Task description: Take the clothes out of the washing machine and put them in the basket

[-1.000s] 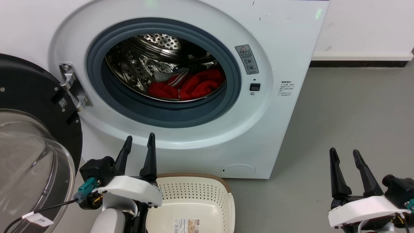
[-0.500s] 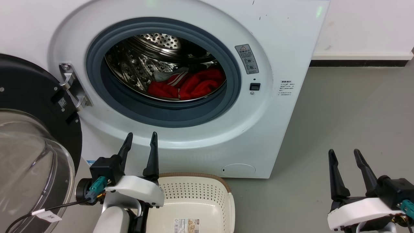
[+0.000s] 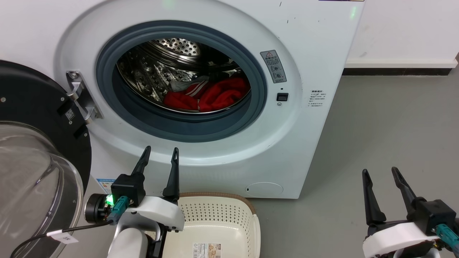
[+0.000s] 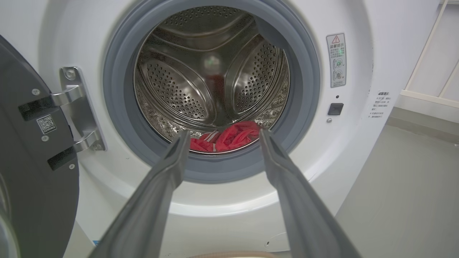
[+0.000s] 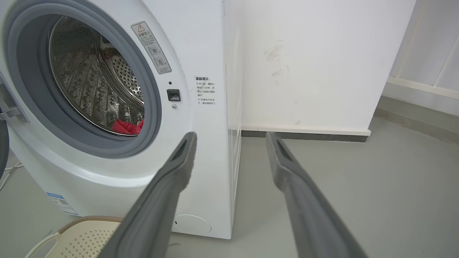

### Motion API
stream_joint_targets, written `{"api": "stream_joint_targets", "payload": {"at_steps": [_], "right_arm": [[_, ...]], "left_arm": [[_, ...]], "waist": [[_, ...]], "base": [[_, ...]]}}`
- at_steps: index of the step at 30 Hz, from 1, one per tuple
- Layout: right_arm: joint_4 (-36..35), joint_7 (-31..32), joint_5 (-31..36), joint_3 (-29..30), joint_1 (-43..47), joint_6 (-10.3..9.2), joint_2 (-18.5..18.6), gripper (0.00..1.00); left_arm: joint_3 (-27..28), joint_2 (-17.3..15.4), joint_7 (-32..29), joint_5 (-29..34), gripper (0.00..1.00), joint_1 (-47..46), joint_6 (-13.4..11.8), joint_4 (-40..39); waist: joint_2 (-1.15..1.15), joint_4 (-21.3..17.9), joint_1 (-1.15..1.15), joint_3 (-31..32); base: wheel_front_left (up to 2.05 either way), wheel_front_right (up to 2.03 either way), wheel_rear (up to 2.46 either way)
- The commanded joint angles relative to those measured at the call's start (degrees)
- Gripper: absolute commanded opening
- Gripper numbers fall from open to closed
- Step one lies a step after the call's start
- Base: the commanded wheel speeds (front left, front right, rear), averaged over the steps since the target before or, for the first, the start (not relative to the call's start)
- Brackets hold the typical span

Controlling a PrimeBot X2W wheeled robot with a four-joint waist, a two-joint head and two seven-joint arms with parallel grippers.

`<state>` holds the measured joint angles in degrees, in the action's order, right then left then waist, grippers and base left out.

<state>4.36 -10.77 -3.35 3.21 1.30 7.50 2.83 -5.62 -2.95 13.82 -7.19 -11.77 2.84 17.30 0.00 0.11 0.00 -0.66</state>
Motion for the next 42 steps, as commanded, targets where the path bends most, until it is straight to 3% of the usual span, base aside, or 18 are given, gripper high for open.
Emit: {"api": "stream_joint_targets", "payload": {"at_steps": [1,11,31,42], "right_arm": [[-0.4,-0.4,1.6,0.1,0.2,-0.02,0.1,1.00],[-0.2,-1.1,4.8,0.0,0.7,-0.02,0.1,1.00],[0.3,-0.8,3.4,0.0,-0.3,-0.02,0.1,1.00],[-3.4,0.1,4.0,-1.4,-3.5,-0.02,0.1,1.00]], "left_arm": [[-0.3,-0.2,0.6,1.3,1.00,-0.9,-0.1,0.3],[-0.1,-0.1,1.5,4.0,1.00,-1.2,-0.3,1.8],[0.5,0.0,1.4,2.5,1.00,-1.8,-0.6,2.3],[1.3,0.1,1.4,2.3,1.00,-9.0,-2.3,3.2]], "waist": [[0.00,0.0,0.00,0.0],[0.00,0.1,0.00,0.1],[0.00,0.4,0.00,-0.4],[0.00,-2.0,0.00,-7.1]], "base": [[0.00,0.00,0.00],[0.00,0.00,0.00],[0.00,0.00,0.00],[0.00,0.00,0.00]]}}
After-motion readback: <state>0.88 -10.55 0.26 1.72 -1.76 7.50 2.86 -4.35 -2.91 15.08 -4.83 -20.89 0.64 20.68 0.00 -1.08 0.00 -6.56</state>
